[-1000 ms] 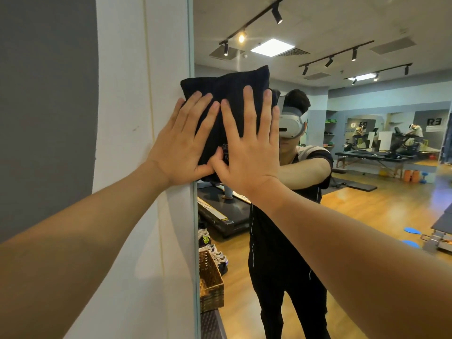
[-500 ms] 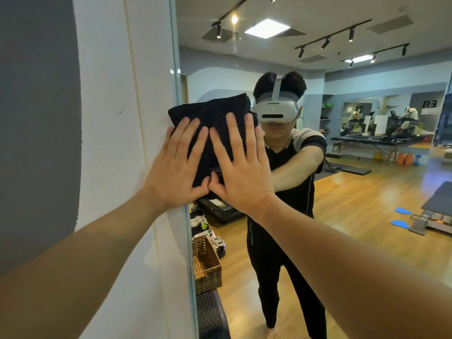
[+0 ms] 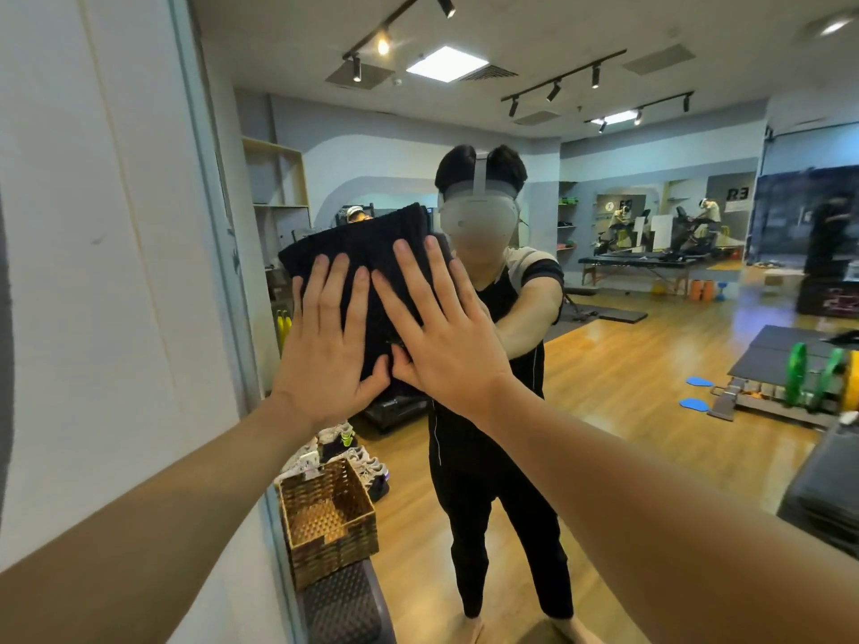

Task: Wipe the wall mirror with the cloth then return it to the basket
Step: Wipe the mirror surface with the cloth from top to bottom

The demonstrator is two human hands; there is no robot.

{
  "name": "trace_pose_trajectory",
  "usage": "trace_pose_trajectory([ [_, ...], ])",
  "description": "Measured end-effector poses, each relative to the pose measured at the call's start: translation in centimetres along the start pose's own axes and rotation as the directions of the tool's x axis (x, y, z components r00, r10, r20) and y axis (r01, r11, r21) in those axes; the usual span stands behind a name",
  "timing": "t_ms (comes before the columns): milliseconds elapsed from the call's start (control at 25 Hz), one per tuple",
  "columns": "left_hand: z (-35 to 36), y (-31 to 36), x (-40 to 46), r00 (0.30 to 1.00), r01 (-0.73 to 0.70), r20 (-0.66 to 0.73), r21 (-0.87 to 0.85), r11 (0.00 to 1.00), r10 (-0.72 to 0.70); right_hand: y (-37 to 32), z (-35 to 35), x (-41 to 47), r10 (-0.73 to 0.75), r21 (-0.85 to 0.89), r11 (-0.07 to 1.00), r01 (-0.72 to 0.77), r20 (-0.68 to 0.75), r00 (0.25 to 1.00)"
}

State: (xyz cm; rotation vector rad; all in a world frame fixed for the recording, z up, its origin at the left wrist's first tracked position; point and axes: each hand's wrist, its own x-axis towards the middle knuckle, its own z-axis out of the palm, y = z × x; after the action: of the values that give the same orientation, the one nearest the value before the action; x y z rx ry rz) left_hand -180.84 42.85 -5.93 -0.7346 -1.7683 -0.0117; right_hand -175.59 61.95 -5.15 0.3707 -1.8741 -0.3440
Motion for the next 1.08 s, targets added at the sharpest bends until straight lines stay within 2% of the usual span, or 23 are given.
trace_pose_trajectory([
  [440, 1.6, 18.2, 7.4, 0.999, -0.051, 0.005, -0.075, 0.996, 0.051, 16.3, -5.4, -10.7, 0.014, -0.032, 0.999, -0.015, -0.039, 0.999],
  [760, 3.0, 31.7, 12.7, 0.995, -0.099, -0.018, -0.109, 0.989, 0.098, 28.0, -9.5, -18.9, 0.042, -0.111, 0.993, -0.04, 0.02, 0.999],
  [1080, 3.4, 41.4, 16.7, 0.988, -0.154, -0.002, -0.107, 0.982, 0.155, 36.0, -12.8, -24.9, 0.071, -0.139, 0.988, -0.062, 0.058, 0.996],
])
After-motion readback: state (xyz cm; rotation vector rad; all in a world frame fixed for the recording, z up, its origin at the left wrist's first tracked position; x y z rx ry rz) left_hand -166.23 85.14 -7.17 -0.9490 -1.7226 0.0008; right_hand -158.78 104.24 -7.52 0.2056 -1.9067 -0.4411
